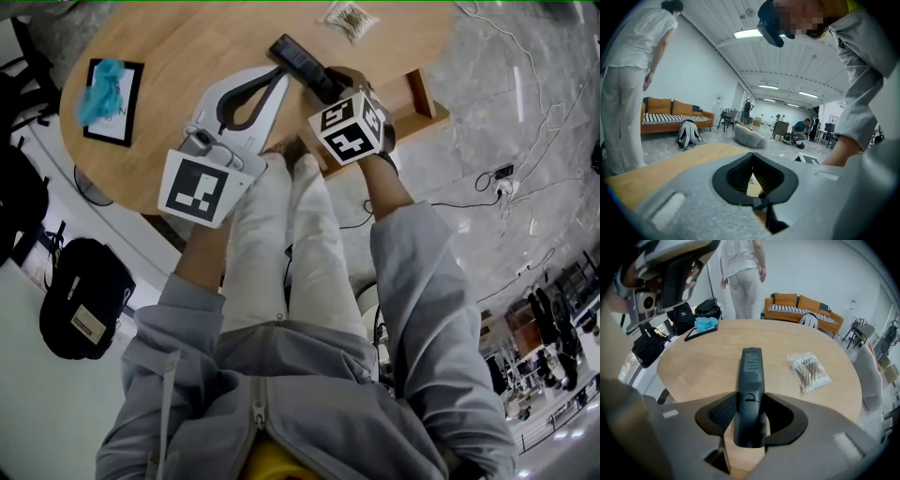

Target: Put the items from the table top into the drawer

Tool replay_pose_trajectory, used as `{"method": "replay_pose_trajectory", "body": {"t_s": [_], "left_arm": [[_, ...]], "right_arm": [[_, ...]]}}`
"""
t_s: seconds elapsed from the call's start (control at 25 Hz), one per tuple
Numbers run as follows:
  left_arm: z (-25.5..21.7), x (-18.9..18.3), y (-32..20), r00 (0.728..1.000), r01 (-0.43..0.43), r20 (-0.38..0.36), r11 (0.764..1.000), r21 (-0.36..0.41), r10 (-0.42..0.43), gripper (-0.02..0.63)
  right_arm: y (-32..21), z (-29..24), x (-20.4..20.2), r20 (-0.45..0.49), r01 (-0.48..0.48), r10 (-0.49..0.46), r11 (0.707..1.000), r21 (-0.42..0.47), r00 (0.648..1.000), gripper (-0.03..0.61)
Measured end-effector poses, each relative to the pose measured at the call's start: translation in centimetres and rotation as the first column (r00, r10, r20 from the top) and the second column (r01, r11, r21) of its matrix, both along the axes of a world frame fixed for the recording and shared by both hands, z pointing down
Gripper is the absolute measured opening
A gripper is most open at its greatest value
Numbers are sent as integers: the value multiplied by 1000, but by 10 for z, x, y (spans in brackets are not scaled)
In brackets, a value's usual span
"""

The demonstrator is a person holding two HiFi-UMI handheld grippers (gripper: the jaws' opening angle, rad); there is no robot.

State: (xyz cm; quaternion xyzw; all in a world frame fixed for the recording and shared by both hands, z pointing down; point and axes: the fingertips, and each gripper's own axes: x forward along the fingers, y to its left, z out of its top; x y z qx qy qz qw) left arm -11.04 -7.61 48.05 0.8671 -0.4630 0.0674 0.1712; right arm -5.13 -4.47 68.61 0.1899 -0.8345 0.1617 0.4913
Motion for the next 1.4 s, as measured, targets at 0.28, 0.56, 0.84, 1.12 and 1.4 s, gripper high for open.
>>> {"method": "replay_pose_trajectory", "body": {"t_s": [0.28, 0.56, 0.84, 1.12, 1.4], "left_arm": [[-3, 9, 5, 1000, -12, -2, 1000, 5, 12, 3], [0, 29, 15, 999, -44, -10, 999, -1, 44, 3], [11, 48, 26, 996, -84, -19, 996, -28, 84, 3], [22, 64, 34, 993, -116, -23, 992, -48, 115, 3], [41, 77, 44, 990, -138, -31, 987, -80, 136, 3]], "right_arm": [[4, -30, 26, 30, -118, 116, 991, 66, 993, 187], [24, -54, 63, 66, -323, 317, 941, 102, 946, 190], [46, -63, 100, 94, -531, 523, 839, 119, 847, 190], [68, -42, 142, 86, -758, 753, 651, 49, 652, 190], [89, -2, 162, 35, -888, 891, 454, -72, 453, 191]]}}
